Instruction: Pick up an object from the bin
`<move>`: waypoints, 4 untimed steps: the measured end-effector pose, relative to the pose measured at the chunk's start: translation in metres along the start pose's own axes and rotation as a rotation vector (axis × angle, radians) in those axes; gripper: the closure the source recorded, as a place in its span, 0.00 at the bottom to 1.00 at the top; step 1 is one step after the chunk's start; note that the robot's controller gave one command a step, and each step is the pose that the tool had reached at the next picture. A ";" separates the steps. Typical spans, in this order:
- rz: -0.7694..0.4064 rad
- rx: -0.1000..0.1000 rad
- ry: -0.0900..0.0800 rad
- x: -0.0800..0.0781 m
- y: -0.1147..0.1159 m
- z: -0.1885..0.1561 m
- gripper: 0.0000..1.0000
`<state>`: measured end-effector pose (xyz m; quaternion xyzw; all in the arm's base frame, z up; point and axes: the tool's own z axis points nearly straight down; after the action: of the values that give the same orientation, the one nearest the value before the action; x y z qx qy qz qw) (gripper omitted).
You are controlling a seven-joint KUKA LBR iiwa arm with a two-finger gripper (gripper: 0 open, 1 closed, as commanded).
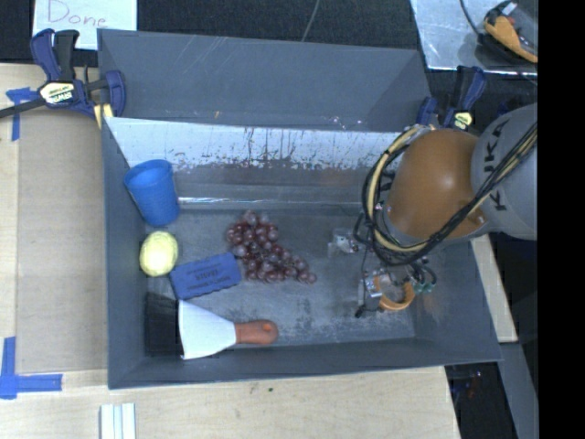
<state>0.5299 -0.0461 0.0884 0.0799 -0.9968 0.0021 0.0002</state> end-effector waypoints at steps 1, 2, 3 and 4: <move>-0.305 0.000 0.000 0.000 -0.003 -0.019 0.00; -0.020 0.000 -0.016 -0.002 -0.008 -0.133 0.00; -0.203 -0.002 -0.002 -0.003 -0.003 -0.106 0.00; -0.066 0.002 -0.024 -0.010 0.045 -0.090 0.00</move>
Offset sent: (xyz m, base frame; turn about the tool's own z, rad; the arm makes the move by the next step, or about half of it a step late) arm 0.0030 -0.0073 0.1346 -0.0201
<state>0.5327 0.0000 0.1780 0.1130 -0.9935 0.0022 -0.0116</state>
